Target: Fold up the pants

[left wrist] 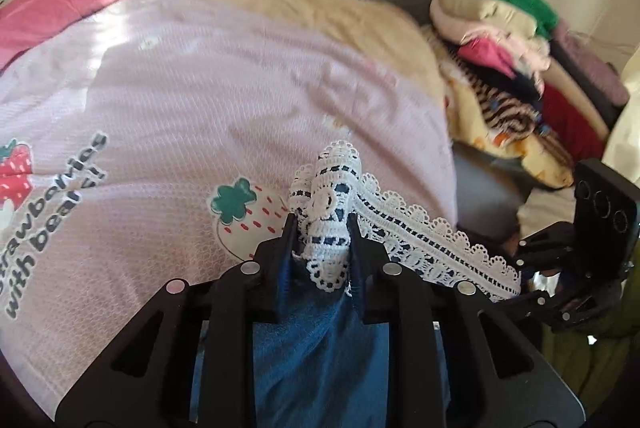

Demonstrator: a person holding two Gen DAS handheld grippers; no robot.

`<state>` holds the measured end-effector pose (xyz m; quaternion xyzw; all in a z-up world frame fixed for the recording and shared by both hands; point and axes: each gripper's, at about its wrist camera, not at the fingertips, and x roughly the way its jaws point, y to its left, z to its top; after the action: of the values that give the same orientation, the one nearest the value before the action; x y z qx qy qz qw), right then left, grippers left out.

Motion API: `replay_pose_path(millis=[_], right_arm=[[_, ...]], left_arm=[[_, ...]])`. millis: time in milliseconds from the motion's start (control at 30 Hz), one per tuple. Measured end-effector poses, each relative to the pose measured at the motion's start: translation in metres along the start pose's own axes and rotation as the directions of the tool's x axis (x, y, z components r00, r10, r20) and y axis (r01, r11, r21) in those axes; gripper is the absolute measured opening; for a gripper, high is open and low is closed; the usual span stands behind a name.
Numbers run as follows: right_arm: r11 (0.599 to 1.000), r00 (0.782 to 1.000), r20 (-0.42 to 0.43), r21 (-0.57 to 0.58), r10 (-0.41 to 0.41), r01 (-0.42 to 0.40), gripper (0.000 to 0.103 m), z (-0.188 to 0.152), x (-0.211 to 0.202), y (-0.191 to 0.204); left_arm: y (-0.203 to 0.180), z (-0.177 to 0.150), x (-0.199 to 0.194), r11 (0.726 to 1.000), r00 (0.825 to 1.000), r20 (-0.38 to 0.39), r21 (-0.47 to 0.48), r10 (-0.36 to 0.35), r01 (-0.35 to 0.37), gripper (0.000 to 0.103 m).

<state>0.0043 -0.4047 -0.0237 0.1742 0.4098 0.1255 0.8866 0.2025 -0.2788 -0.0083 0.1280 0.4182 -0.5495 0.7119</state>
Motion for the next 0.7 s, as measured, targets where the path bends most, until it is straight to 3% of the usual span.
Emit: replay_pose_path(millis=[267,433,700], right_arm=[[0.986,0.997,0.035,-0.156,0.065,-0.059,0.019,0.012,-0.004,0.062],[0.955,0.995,-0.017,-0.278,0.101,-0.102,0.019,0.014,0.020,0.113],[0.888,0.981,-0.149,-0.425,0.124,-0.177,0.018,0.001,0.077,0.190]], left_arm=[[0.013,-0.027,-0.074,0.998,0.989,0.146,-0.056,-0.010,0.018,0.016],[0.033,-0.067,-0.119,0.991,0.978,0.204,-0.134,0.039,-0.011,0.016],[0.066,-0.124,-0.156,0.964,0.971,0.208,-0.259,0.113,-0.057,0.016]])
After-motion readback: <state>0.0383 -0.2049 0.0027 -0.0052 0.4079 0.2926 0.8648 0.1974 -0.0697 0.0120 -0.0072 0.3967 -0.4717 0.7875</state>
